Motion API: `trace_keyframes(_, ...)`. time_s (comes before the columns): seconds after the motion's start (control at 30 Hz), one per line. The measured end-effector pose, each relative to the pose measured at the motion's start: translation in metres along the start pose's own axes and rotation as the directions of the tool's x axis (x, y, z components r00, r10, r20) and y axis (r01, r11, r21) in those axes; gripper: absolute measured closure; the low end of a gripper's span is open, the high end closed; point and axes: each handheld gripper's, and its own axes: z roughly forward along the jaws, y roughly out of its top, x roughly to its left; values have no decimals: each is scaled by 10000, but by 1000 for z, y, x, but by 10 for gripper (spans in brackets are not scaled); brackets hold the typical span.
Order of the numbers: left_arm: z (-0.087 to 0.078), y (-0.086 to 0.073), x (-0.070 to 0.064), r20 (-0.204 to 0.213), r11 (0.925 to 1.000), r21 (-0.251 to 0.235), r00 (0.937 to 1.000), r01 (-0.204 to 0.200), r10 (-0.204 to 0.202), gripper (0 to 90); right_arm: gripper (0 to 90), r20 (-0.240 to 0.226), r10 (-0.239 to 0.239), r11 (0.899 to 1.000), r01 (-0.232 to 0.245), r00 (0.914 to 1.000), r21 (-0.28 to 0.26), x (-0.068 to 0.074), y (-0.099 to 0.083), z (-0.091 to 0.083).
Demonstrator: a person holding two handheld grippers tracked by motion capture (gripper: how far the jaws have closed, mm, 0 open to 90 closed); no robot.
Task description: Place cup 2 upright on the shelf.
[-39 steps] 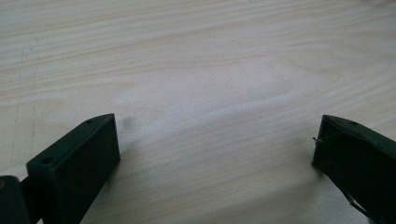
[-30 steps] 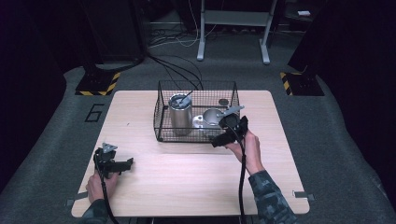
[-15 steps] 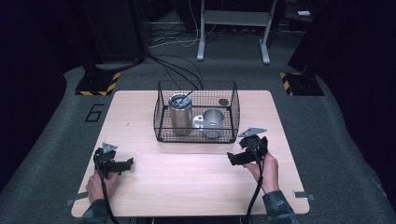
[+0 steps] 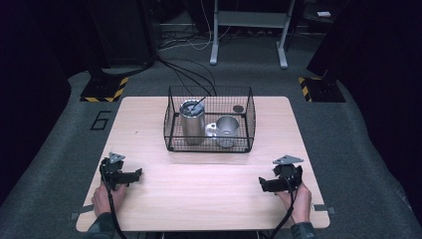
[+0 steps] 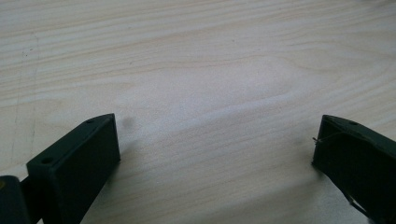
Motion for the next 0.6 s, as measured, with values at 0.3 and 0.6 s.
trace_keyframes(0.3, 0, 0, 0, -8, 10000, -19, 10000, -9, 9, 3, 0, 521, 730, 9971, -740, 9960, 168, -19, -47, 11)
trace_keyframes(0.6, 0, 0, 0, -13, 10000, -20, 10000, -14, 14, 4, 0, 296, 822, 9946, -801, 9962, -661, -36, -66, 17)
